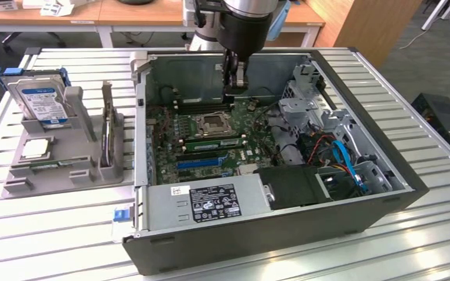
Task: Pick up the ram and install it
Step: 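Press down the ram until it locks into place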
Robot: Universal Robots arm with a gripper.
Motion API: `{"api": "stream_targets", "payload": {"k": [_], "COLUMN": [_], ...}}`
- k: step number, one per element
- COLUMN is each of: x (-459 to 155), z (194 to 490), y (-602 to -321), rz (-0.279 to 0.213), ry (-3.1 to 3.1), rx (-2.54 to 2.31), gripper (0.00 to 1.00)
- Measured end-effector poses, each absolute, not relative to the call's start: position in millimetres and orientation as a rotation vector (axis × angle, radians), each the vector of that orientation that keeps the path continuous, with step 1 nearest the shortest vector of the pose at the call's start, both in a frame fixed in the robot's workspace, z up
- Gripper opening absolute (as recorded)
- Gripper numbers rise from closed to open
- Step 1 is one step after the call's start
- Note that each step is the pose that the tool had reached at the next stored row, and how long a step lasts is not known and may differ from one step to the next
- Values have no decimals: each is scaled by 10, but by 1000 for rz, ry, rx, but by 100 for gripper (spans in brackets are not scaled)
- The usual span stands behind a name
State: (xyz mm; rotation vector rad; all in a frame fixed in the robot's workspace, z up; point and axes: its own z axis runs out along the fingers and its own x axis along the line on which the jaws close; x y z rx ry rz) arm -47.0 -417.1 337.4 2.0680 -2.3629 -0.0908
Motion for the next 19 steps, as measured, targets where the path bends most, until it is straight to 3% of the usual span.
{"api": "stream_targets", "payload": {"k": [19], "x": [-470], "z": [3366], "y": [-4171], "rz": [-90], "ry": [-2703], "rx": [1619], "gripper": [11]}}
